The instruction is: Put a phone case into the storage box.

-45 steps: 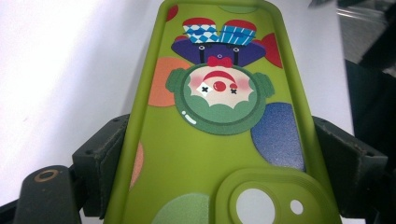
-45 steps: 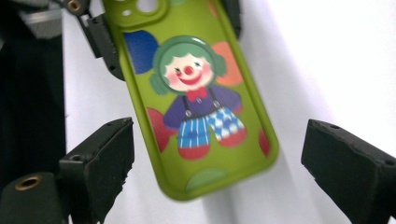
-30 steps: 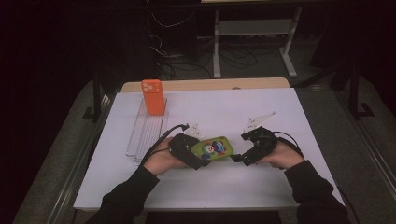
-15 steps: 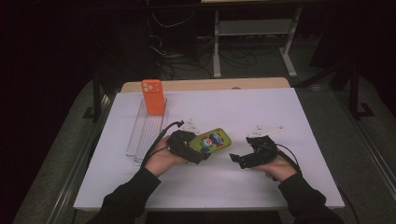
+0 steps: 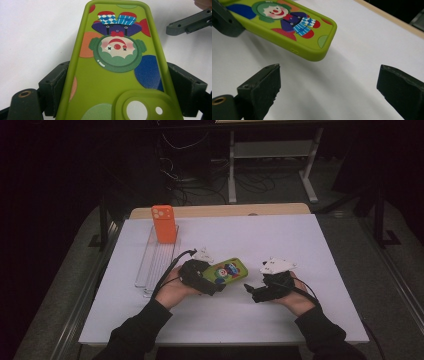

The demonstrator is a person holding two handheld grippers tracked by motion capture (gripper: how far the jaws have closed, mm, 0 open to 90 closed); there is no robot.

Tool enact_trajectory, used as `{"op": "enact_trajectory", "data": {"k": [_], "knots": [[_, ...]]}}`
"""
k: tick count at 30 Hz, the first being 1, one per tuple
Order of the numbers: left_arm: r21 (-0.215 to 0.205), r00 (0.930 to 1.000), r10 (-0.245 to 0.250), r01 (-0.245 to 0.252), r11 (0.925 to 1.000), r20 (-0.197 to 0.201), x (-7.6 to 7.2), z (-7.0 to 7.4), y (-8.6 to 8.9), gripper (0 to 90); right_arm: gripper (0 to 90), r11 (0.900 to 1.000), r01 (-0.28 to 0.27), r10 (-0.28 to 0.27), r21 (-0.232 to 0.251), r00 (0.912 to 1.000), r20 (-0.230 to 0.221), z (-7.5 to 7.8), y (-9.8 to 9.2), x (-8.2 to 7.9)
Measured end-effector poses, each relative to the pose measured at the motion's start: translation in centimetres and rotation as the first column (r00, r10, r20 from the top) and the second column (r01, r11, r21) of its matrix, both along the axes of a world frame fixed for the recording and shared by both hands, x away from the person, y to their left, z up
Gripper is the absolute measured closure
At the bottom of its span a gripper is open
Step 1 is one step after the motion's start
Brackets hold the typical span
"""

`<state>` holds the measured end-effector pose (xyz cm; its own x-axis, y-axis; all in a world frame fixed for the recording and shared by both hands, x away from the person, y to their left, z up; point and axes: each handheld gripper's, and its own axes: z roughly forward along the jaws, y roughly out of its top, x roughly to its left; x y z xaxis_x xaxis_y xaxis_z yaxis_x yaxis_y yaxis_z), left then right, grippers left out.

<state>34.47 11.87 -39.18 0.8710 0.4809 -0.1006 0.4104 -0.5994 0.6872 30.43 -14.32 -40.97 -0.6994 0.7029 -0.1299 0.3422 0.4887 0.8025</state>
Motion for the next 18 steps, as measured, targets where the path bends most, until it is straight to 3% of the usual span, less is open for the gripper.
{"op": "enact_trajectory", "data": {"k": [1, 2, 3, 9, 16, 18], "knots": [[-0.031, 0.9997, 0.024, -0.025, 0.9992, -0.008, -0.1, -0.1, -0.2, 14.8, 3.5, 1.0, -0.006, 0.006, -0.006, 0.9999, 0.009, 0.0, 0.0, 0.0], [-0.027, 0.9998, 0.019, -0.019, 0.9994, -0.01, -0.1, -0.1, -0.1, 14.9, 3.5, 1.0, -0.006, 0.006, -0.013, 0.9999, 0.008, 0.0, 0.1, -0.1], [0.002, 1.0, -0.004, 0.004, 1.0, -0.003, 0.1, 0.1, 0.1, 14.9, 3.4, 1.0, -0.006, 0.007, -0.022, 0.9999, 0.014, -0.1, 0.2, -0.1], [-0.003, 1.0, 0.001, -0.001, 1.0, -0.004, 0.1, 0.1, 0.1, 14.9, 2.7, 0.995, -0.013, 0.02, -0.096, 0.9975, 0.068, -0.1, 0.6, -0.5], [0.002, 1.0, -0.007, 0.007, 1.0, 0.005, 0.1, 0.0, 0.1, 14.9, 2.3, 0.984, -0.019, 0.048, -0.177, 0.9858, 0.161, -0.1, 1.0, -0.9], [-0.023, 0.9999, 0.012, -0.012, 0.9997, 0.0, 0.0, -0.1, -0.1, 14.9, 2.3, 0.978, -0.02, 0.059, -0.207, 0.9808, 0.186, -0.1, 1.1, -1.0]]}}
